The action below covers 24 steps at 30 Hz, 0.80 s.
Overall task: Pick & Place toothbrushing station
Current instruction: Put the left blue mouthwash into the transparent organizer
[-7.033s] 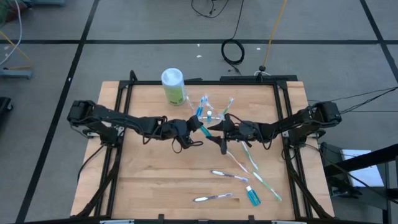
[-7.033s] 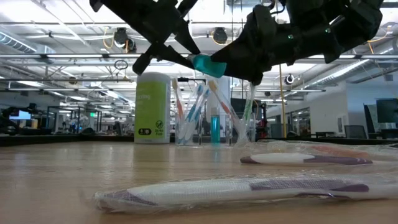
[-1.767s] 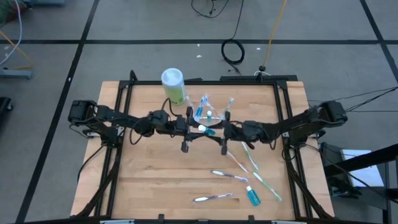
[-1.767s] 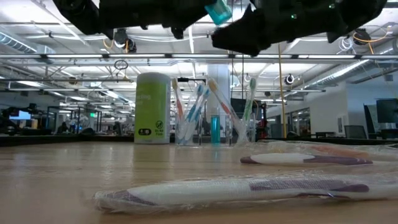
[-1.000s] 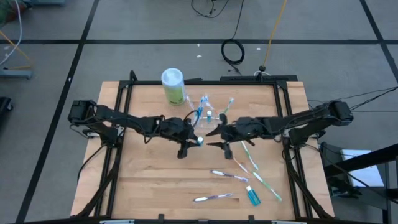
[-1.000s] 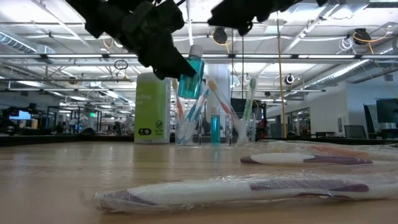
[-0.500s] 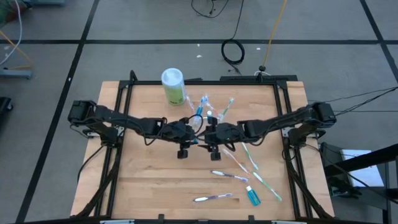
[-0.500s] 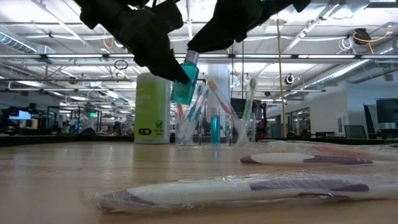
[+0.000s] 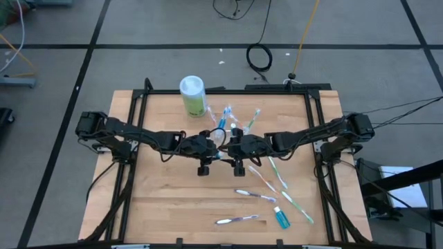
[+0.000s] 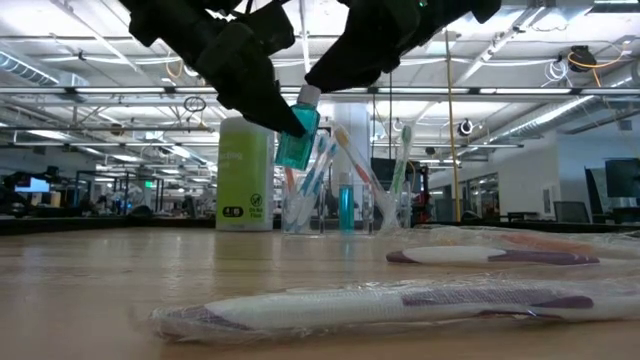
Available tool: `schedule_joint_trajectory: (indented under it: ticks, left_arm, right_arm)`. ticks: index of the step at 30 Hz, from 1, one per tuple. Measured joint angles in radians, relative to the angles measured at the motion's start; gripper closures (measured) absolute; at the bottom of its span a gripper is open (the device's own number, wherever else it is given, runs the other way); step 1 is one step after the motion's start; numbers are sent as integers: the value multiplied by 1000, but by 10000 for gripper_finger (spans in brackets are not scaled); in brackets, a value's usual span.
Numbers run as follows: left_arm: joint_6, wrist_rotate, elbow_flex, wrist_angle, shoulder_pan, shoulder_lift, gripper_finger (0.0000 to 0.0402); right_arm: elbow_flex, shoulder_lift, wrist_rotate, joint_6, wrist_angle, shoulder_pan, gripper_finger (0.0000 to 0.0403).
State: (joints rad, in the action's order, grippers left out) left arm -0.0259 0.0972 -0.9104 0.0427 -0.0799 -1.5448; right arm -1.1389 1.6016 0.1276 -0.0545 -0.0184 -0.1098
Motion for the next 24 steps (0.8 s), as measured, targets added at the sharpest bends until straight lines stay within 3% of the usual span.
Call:
schedule_joint_trajectory:
  ticks: [24]
  left_arm:
    - [-23, 10, 0, -62, 1, 0, 293]
  right_arm:
    - [39, 0, -1, -11, -85, 15, 258]
